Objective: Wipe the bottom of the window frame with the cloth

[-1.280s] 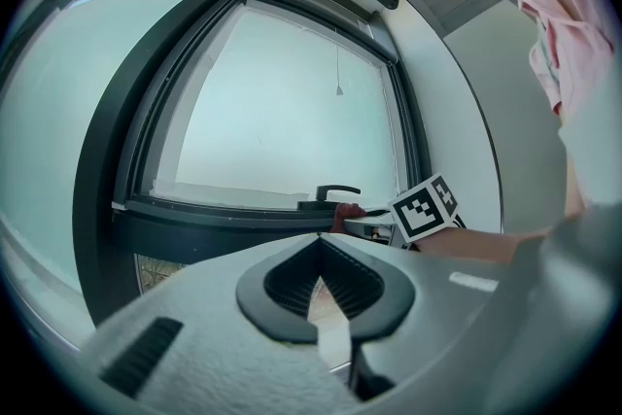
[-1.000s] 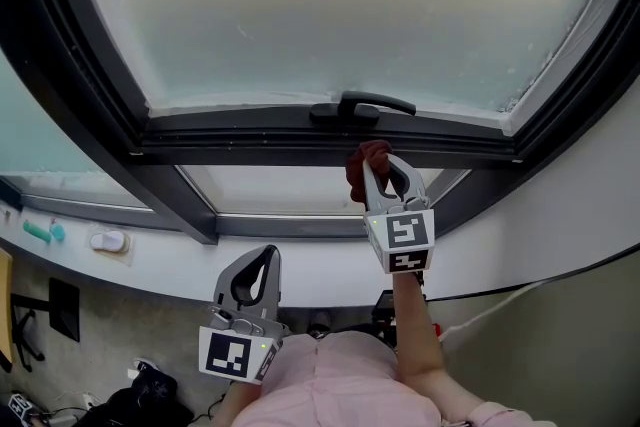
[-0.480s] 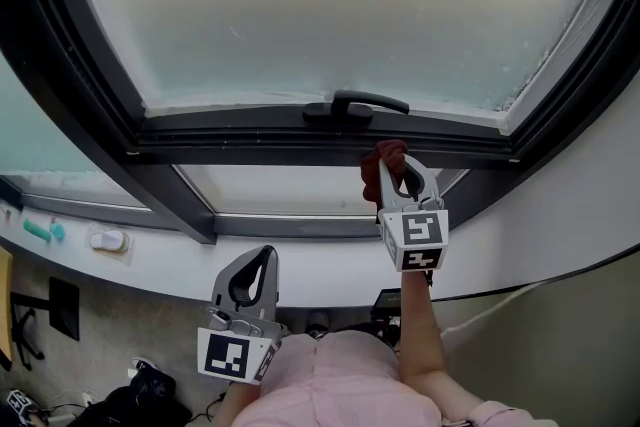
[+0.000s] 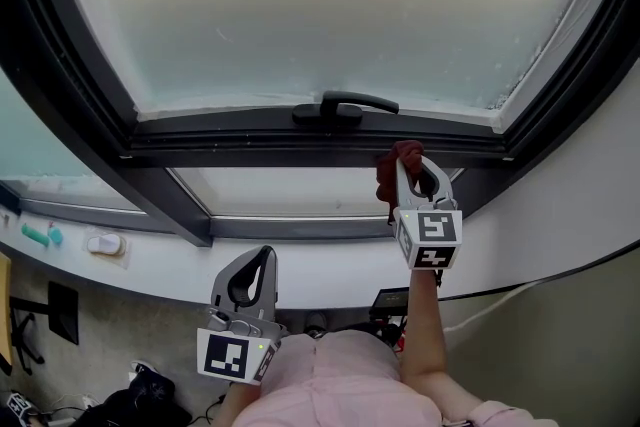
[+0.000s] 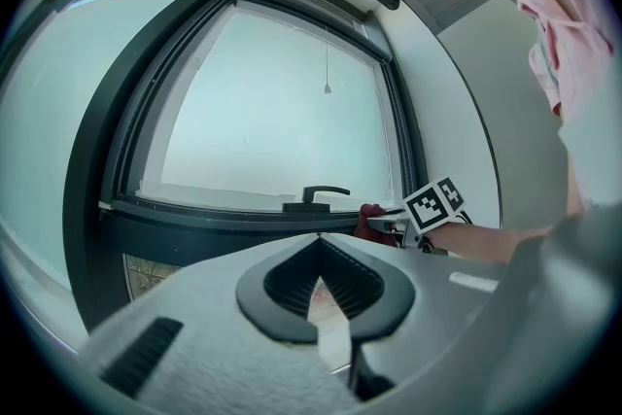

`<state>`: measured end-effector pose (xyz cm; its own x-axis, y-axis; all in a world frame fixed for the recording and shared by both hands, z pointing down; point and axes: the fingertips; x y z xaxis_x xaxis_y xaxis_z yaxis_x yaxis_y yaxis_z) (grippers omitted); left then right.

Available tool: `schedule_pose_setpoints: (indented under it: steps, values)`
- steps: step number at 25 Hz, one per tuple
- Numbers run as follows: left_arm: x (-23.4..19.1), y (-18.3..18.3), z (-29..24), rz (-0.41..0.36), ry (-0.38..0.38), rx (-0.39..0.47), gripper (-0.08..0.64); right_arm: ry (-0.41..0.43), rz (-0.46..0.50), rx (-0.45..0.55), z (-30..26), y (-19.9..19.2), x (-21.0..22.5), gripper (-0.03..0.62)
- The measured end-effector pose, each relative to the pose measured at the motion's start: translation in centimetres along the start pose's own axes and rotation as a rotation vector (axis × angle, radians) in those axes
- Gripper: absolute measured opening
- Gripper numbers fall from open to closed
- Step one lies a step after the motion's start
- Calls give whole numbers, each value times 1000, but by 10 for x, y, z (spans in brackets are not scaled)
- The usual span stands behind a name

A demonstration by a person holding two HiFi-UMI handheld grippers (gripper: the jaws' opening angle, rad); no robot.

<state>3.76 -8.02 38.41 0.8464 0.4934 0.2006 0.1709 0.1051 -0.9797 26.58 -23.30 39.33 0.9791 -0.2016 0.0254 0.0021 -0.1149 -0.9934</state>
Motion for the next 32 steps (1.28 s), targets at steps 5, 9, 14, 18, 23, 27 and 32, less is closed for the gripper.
schedule_pose_setpoints:
  steps: [5,9,14,18,23,27,32]
  values:
    - [3,1,-3,-1,-1,3,-1,-29,-7,1,4,0,17,66]
    - [3,1,-5,-2,2,7,-1,-60,-16,4,8,-1,33,66]
    - [4,1,-8,-2,1,8,-2,-104,-31,5,13,-1,54,66]
    - [4,1,-10,-1,-2,9,-2,-142,-42,2,17,-2,70,67]
    - [2,2,-12,1,-1,9,-1,-206,-55,-1,24,-2,95,67]
    - [3,1,-16,2,-6,10,-1,-231,-70,0,27,-2,109,67]
    - [5,1,-20,4,-10,13,-2,-249,-71,2,29,-2,118,67]
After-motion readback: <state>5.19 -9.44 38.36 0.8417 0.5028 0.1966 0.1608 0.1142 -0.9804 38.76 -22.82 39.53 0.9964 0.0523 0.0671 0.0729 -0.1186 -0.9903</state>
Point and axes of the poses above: the fingertips, and each gripper's own axes: z backward along the fingers, x to its right, y out of its top, and after that the axes turned 13 degrees about -z, right-handed
